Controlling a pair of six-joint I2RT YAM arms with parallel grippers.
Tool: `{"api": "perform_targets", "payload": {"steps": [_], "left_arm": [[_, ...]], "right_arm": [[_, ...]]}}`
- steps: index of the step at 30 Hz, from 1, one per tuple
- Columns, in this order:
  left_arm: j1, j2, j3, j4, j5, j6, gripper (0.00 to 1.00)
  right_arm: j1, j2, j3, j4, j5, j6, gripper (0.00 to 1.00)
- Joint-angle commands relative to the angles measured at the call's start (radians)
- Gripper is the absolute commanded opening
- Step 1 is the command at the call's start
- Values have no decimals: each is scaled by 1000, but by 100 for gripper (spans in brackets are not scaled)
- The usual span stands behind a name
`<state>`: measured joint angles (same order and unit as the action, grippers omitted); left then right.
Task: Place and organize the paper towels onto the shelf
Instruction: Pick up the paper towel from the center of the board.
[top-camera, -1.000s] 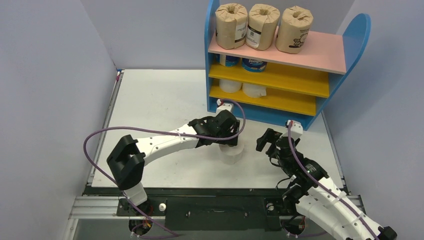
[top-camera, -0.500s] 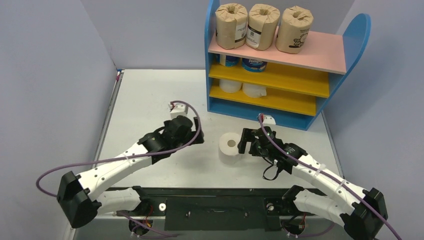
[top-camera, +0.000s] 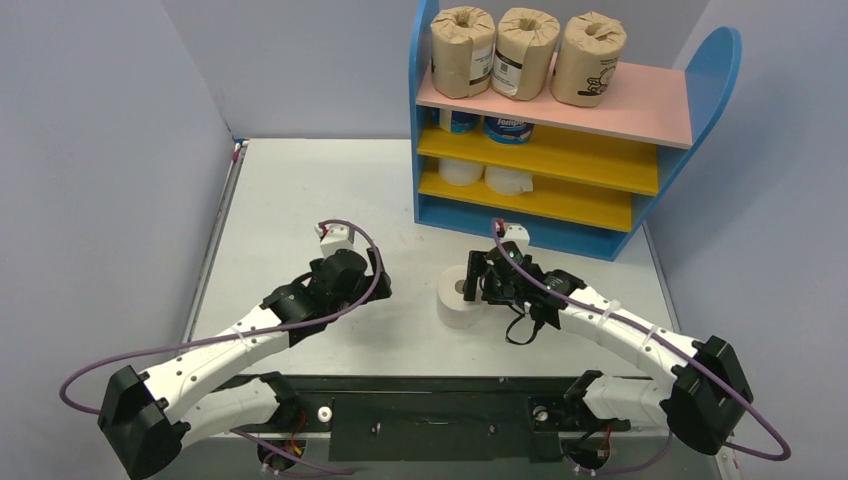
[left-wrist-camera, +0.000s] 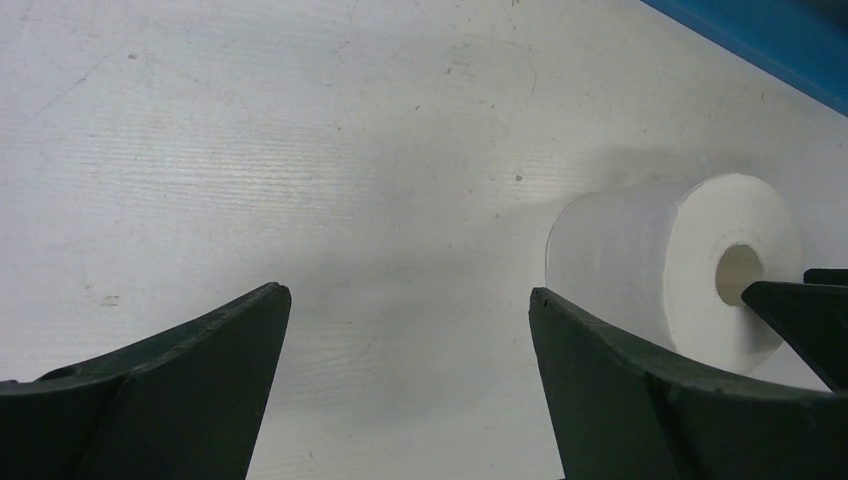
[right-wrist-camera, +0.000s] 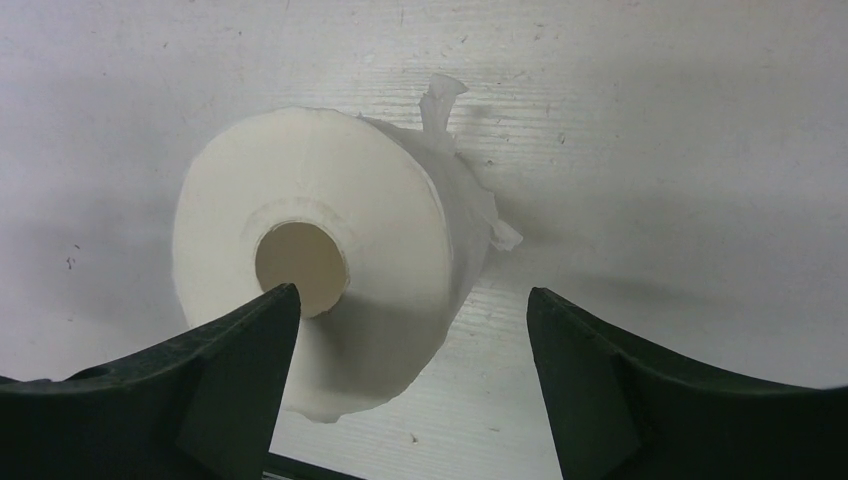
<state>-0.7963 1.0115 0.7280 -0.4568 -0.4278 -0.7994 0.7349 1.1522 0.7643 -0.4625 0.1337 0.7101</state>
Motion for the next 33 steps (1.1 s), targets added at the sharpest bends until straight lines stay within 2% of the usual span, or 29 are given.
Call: {"api": "perform_targets", "payload": {"steps": [1, 10, 21, 26, 33], "left_arm": [[6, -31, -8, 60, -12, -7, 88], [7, -54, -37, 94, -15, 11, 89], [7, -38, -49, 154, 19, 25, 89], [8, -45, -48, 216, 30, 25, 88], [6, -7, 3, 324, 63, 29, 88]], "right_arm": [[4, 32, 45, 25, 25, 0, 77], [-13, 62, 53, 45, 20, 17, 65], [-40, 69, 59, 39, -1, 30, 37], [-60, -19, 63, -18, 32, 42, 27], [-192, -221, 139, -210, 110, 6, 26]]}}
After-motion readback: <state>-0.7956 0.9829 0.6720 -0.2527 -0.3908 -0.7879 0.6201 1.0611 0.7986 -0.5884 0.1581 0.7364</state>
